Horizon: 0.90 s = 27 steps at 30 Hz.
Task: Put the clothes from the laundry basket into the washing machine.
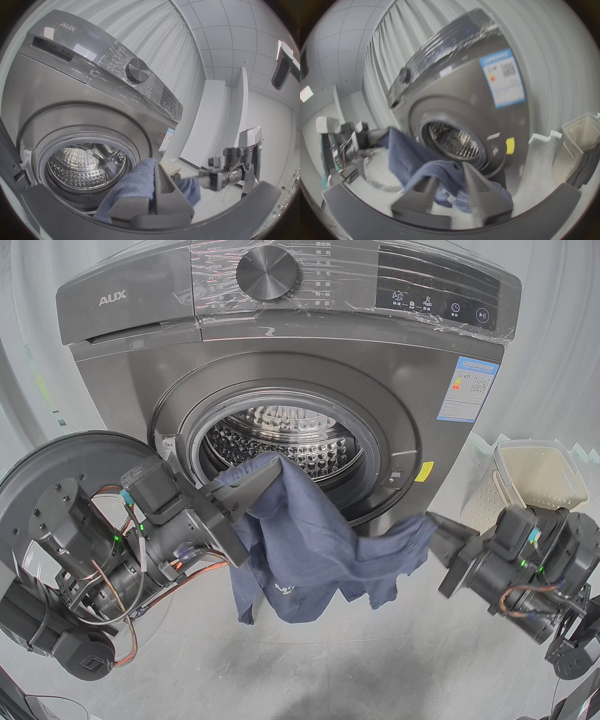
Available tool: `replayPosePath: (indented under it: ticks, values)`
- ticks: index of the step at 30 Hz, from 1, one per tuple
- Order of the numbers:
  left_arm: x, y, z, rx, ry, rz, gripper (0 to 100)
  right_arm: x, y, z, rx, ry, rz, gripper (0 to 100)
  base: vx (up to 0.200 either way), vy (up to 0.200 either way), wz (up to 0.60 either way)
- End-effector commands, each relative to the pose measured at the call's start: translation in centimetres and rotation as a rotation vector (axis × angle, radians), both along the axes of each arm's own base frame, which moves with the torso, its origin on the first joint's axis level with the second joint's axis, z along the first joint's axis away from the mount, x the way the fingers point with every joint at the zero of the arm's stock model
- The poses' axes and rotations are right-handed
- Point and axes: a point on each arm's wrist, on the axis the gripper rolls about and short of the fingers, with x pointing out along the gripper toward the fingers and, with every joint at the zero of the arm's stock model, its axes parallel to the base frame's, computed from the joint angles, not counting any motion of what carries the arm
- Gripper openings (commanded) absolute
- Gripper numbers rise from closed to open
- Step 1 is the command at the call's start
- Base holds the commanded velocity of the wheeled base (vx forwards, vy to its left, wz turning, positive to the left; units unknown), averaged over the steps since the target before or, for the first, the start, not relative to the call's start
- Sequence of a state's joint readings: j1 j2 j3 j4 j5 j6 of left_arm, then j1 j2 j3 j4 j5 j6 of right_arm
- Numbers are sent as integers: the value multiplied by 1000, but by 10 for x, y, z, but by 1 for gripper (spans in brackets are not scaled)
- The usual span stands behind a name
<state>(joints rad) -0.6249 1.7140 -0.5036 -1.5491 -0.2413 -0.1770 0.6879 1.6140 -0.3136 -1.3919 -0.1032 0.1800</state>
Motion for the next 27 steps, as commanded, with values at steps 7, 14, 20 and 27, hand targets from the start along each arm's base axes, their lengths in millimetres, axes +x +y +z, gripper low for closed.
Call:
replayPosePath:
  ticks: [7,14,20,27]
  values:
    - [12,-12,2,-19,-15,27,0,-18,17,-72,-221,244,114,100,0,0,0]
    - [11,-11,4,-22,-18,25,0,-8,39,-88,-247,270,145,100,0,0,0]
    - [7,-13,7,-28,-27,13,0,23,66,-90,-202,230,124,100,0,0,0]
    - [5,-10,11,-39,-38,14,0,56,95,-103,-175,197,117,100,0,0,0]
